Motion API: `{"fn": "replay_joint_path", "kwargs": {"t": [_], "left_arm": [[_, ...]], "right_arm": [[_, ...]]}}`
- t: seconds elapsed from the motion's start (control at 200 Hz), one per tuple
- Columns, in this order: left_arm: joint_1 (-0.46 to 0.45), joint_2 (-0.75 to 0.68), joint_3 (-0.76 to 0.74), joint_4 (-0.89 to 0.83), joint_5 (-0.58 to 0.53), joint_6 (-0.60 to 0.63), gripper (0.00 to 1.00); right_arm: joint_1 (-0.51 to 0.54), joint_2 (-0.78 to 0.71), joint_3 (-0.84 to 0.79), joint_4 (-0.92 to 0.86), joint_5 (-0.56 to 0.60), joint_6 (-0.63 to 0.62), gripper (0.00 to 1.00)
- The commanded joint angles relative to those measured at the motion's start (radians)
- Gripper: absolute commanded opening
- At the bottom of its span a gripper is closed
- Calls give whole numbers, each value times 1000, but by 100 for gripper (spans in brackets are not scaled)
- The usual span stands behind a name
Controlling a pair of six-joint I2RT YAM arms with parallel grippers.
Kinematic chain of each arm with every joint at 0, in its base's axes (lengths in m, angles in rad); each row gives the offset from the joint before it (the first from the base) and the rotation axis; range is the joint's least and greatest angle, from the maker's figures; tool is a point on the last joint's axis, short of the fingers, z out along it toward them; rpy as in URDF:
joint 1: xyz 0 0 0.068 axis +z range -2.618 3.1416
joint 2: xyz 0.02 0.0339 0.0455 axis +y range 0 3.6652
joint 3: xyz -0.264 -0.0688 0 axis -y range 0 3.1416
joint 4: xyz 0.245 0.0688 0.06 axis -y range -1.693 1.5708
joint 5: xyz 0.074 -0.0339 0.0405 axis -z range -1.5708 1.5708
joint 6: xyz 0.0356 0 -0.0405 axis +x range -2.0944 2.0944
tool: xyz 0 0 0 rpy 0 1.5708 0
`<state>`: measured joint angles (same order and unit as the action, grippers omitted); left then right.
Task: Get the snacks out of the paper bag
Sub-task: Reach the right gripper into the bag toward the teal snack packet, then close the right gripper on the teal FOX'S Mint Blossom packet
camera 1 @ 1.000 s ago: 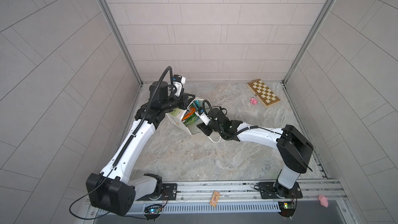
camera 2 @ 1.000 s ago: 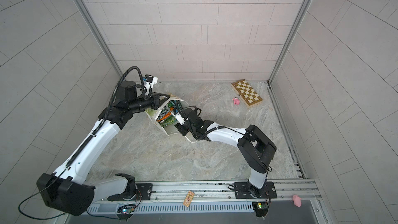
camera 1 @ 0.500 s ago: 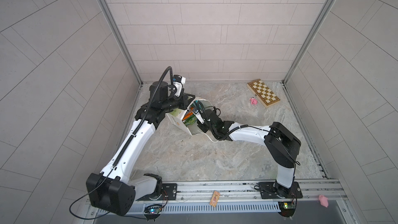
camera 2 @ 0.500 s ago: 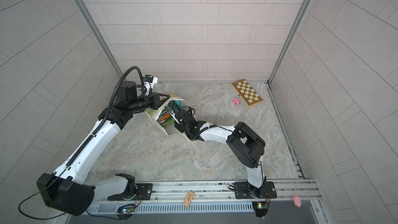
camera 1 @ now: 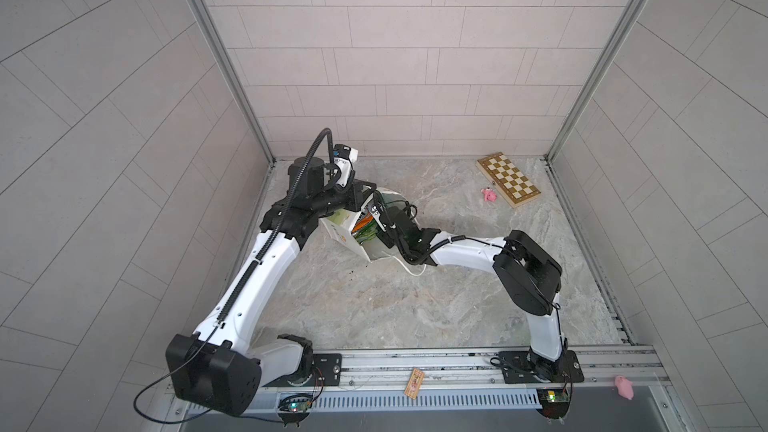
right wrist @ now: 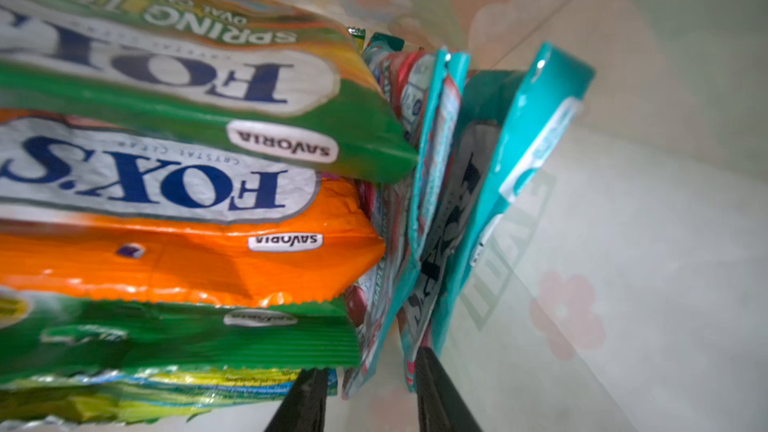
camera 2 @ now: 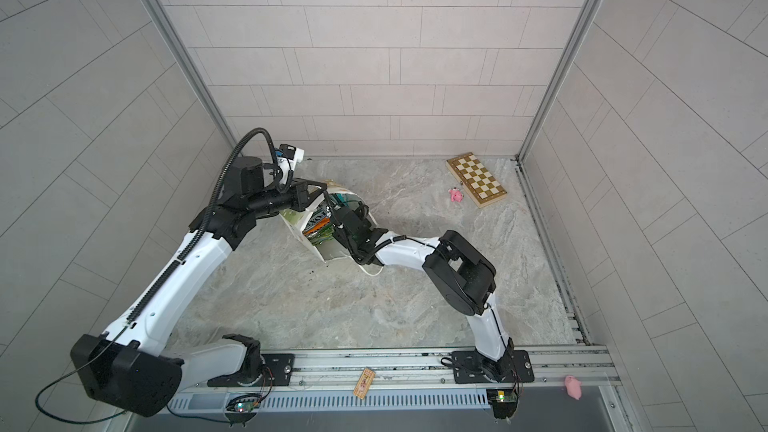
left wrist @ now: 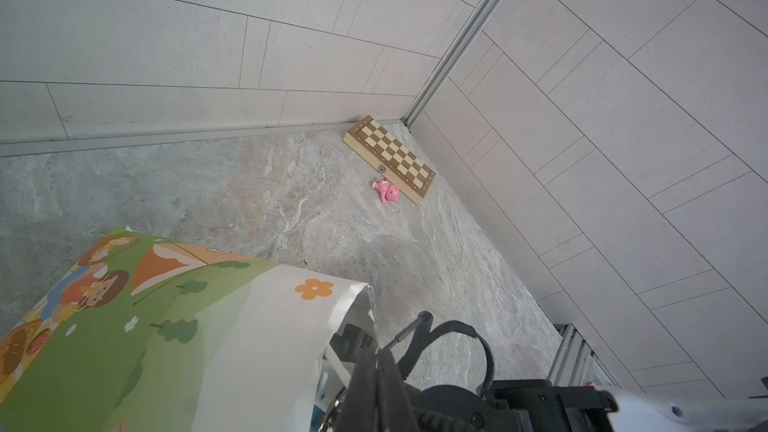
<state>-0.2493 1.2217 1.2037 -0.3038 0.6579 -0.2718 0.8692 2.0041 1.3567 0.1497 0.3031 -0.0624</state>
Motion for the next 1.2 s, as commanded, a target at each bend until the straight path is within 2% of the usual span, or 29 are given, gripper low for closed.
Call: {"fn": "replay_joint_path", "kwargs": {"t": [0.0,0.22,0.435,0.5,0.651,0.711,1.196], "left_arm": [[-5,-31,-11,16,12,9,0],[-5,-34,-11,18,12,11,0],[-5,-36,-12,20,15,11,0],[-4,-35,-13,19,13,12,0],[-5,-36,-12,19,6,12,0],[-4,-37,-13,17,-2,13,0],[-3,-36,-12,-40,-156,23,0]], "right_arm": [[-10,28,38,-34,18,19,40],[-23,71,89,-64,6,45,42],[-26,112,128,-83,-14,58,41],[-29,123,142,-95,-29,62,35],[-32,112,133,-85,-62,60,8],[-32,94,114,-70,-76,56,0],[-31,-74,-53,16,-165,72,0]]}}
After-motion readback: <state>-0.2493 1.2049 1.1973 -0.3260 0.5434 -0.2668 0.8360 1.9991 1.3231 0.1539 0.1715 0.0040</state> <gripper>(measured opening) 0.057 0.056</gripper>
